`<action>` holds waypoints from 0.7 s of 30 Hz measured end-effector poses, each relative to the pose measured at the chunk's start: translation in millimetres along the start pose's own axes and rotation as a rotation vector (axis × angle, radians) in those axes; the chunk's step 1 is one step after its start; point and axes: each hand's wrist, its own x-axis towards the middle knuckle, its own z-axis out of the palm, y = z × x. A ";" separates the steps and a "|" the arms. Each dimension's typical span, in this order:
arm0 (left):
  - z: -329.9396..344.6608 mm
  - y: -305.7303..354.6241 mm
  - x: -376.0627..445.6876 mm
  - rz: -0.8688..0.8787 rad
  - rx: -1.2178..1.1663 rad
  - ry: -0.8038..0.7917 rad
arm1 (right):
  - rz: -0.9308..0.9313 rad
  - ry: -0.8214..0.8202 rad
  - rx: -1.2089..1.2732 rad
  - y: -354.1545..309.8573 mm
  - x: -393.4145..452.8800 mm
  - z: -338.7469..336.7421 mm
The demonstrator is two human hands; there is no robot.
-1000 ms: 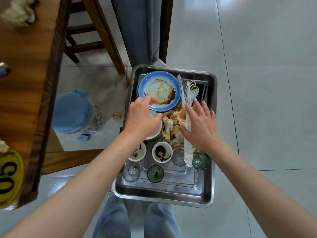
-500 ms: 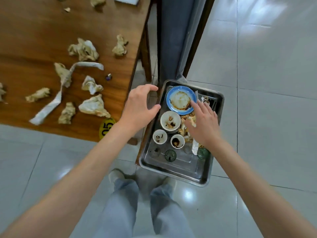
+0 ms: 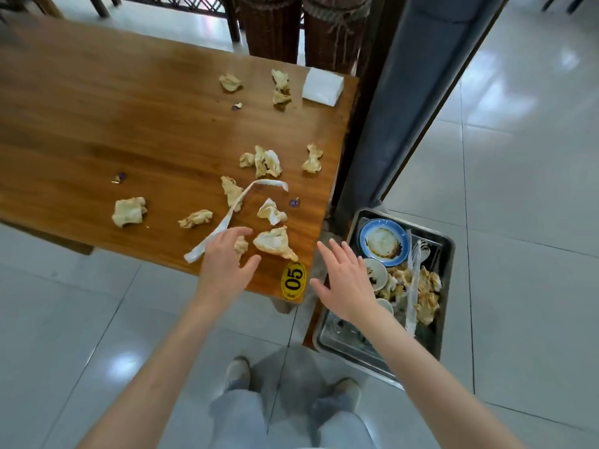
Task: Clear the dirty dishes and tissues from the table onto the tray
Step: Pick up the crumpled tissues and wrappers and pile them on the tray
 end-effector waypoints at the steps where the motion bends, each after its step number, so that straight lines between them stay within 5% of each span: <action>1: -4.0 -11.6 3.4 -0.002 0.005 -0.015 | 0.004 -0.014 -0.011 -10.2 4.4 5.9; 11: -14.7 -92.7 58.7 0.149 0.092 -0.155 | 0.111 0.004 -0.053 -86.3 60.4 48.4; 21: 9.8 -106.4 73.4 0.245 0.071 -0.101 | 0.061 0.260 -0.049 -81.9 86.0 63.7</action>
